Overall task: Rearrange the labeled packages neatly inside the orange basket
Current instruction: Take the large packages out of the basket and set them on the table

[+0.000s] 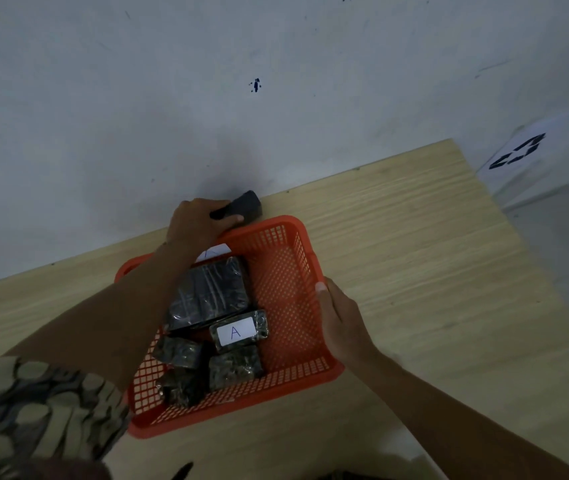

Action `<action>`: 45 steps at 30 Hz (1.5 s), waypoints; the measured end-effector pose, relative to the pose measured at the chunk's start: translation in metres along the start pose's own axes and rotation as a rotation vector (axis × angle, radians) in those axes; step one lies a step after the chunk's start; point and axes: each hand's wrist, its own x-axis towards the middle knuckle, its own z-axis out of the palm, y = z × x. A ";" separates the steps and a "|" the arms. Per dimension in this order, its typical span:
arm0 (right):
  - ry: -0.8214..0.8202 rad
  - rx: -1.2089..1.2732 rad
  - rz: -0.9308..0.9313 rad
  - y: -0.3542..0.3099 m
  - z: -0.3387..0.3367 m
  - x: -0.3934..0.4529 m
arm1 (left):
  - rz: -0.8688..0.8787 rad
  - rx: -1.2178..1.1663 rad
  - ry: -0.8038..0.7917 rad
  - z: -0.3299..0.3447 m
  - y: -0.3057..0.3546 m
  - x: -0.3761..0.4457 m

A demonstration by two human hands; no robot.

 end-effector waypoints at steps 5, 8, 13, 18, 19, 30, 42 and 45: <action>0.008 -0.010 -0.003 0.001 -0.001 -0.001 | -0.107 -0.229 -0.173 -0.008 -0.011 0.006; 0.034 -0.016 -0.016 0.003 -0.001 -0.005 | -0.018 -0.131 -0.215 -0.017 -0.004 0.009; 0.054 -0.045 -0.027 0.006 -0.009 -0.008 | 0.120 -0.046 -0.191 -0.015 0.002 0.001; 0.068 -0.060 -0.025 0.006 -0.013 -0.017 | 0.094 -0.090 -0.183 -0.009 -0.008 -0.010; 0.072 -0.067 -0.020 0.006 -0.014 -0.017 | 0.088 -0.081 -0.192 -0.007 -0.009 -0.012; 0.105 -0.233 -0.103 0.000 -0.015 -0.021 | 0.137 0.074 0.185 0.010 -0.035 -0.118; 0.073 -0.662 -0.526 -0.041 0.033 -0.016 | -0.449 -0.160 0.276 0.009 -0.066 -0.207; -0.122 -0.598 -0.301 -0.046 0.065 -0.007 | -0.479 -0.200 0.320 0.011 -0.070 -0.208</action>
